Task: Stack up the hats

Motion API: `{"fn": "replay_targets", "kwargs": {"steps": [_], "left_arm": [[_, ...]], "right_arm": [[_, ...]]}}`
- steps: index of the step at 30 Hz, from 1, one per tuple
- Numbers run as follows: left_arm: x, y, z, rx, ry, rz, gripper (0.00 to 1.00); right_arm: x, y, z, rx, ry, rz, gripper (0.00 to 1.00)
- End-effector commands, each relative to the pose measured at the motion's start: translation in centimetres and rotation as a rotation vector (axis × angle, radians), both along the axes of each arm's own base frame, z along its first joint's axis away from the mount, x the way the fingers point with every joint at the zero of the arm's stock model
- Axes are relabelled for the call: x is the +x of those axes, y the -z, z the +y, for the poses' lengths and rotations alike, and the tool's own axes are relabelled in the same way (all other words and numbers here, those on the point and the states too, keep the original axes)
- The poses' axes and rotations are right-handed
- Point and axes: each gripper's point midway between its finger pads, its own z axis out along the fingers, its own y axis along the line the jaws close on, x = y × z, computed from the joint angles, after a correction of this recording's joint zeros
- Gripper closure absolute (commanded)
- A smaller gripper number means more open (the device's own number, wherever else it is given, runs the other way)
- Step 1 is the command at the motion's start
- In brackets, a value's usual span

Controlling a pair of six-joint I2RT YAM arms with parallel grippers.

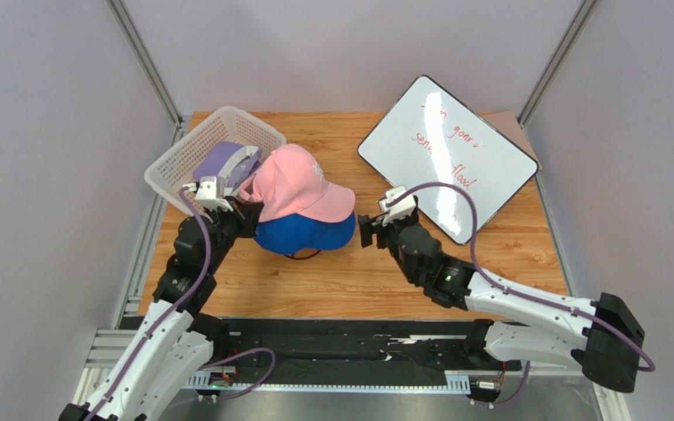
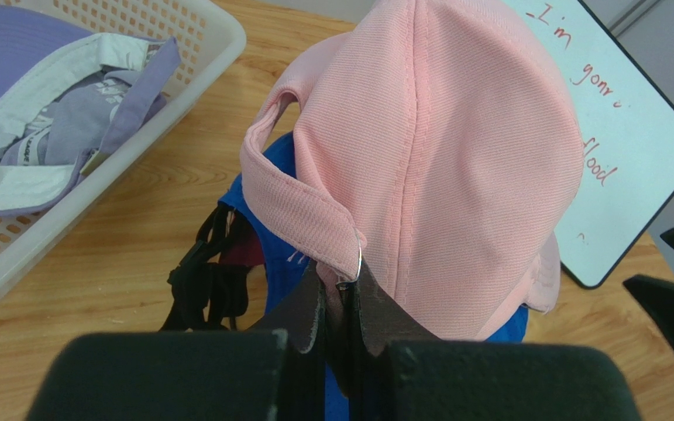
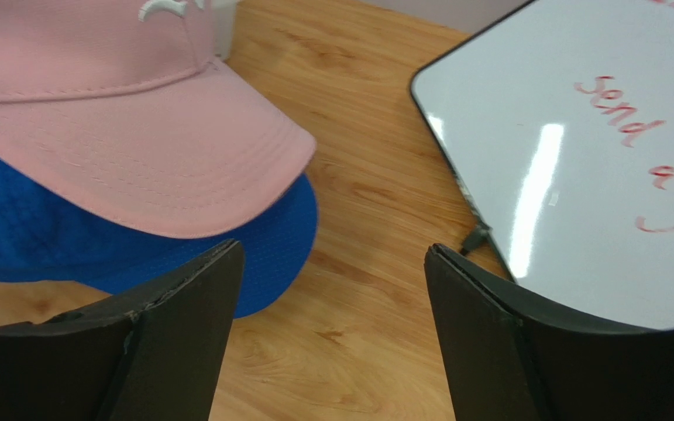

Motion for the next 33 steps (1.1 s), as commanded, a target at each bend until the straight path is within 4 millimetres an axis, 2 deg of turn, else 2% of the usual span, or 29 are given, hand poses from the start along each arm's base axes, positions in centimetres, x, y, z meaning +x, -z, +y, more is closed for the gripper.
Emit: {"fn": "replay_targets", "kwargs": {"steps": [1, 2, 3, 6, 8, 9, 10, 12, 13, 14, 16, 17, 19, 20, 22, 24, 25, 27, 28, 33], "left_arm": [[-0.6, 1.7, 0.2, 0.049, 0.019, 0.02, 1.0], [-0.6, 1.7, 0.2, 0.05, 0.021, 0.022, 1.0], [-0.6, 1.9, 0.2, 0.052, 0.021, 0.029, 1.0], [-0.6, 2.2, 0.2, 0.055, 0.02, 0.033, 1.0], [-0.8, 2.0, 0.3, 0.052, 0.018, 0.024, 1.0], [-0.8, 2.0, 0.4, 0.054, 0.015, 0.024, 1.0], [-0.8, 2.0, 0.5, 0.053, 0.012, 0.024, 1.0], [-1.0, 2.0, 0.5, 0.053, 0.01, 0.029, 1.0], [-1.0, 2.0, 0.5, 0.052, 0.012, 0.031, 1.0], [-1.0, 2.0, 0.5, 0.052, 0.013, 0.032, 1.0], [-1.0, 1.9, 0.4, 0.05, 0.016, 0.027, 1.0], [-1.1, 1.9, 0.4, 0.049, 0.018, 0.024, 1.0], [-1.1, 1.7, 0.4, 0.048, 0.019, 0.016, 1.0], [-1.1, 1.6, 0.4, 0.049, 0.019, 0.014, 1.0], [-1.2, 1.5, 0.4, 0.046, 0.019, 0.01, 1.0], [-1.2, 1.4, 0.5, 0.044, 0.017, 0.004, 1.0], [-1.2, 1.5, 0.4, 0.045, 0.019, 0.007, 1.0], [-1.3, 1.5, 0.4, 0.044, 0.019, 0.004, 1.0], [-1.3, 1.5, 0.4, 0.044, 0.02, 0.004, 1.0], [-1.2, 1.4, 0.4, 0.045, 0.019, 0.002, 1.0]], "right_arm": [[-1.7, -2.2, 3.0, 0.269, -0.269, 0.25, 0.18], [-0.8, -3.3, 2.4, 0.322, -0.261, 0.261, 0.18], [-1.5, -3.6, 3.2, 0.36, -0.337, 0.305, 0.19], [-1.7, -4.7, 3.7, 0.5, -0.414, 0.4, 0.19], [-1.5, -5.1, 3.9, 0.591, -0.437, 0.451, 0.19], [-1.5, -4.5, 3.9, 0.622, -0.445, 0.488, 0.19], [-1.1, -5.3, 4.0, 0.674, -0.471, 0.478, 0.19], [-0.4, -3.5, 3.6, 0.78, -0.449, 0.589, 0.2], [0.1, -4.1, 3.6, 0.823, -0.469, 0.564, 0.2], [0.7, -3.2, 3.5, 0.844, -0.458, 0.592, 0.2], [1.1, -3.1, 3.7, 0.897, -0.465, 0.616, 0.2], [1.5, -2.2, 3.9, 0.902, -0.462, 0.642, 0.2], [1.8, -2.7, 4.4, 0.946, -0.496, 0.633, 0.21], [2.2, -2.0, 4.6, 0.957, -0.494, 0.658, 0.21], [2.8, -2.6, 4.8, 0.994, -0.511, 0.648, 0.21], [3.6, -1.8, 5.1, 1.006, -0.504, 0.661, 0.22], [3.8, -2.3, 5.2, 1.022, -0.519, 0.643, 0.22], [4.4, -1.9, 5.6, 1.032, -0.525, 0.648, 0.23], [4.6, -2.5, 5.7, 1.047, -0.548, 0.625, 0.24], [5.6, -2.1, 6.5, 1.066, -0.58, 0.614, 0.27]]}}
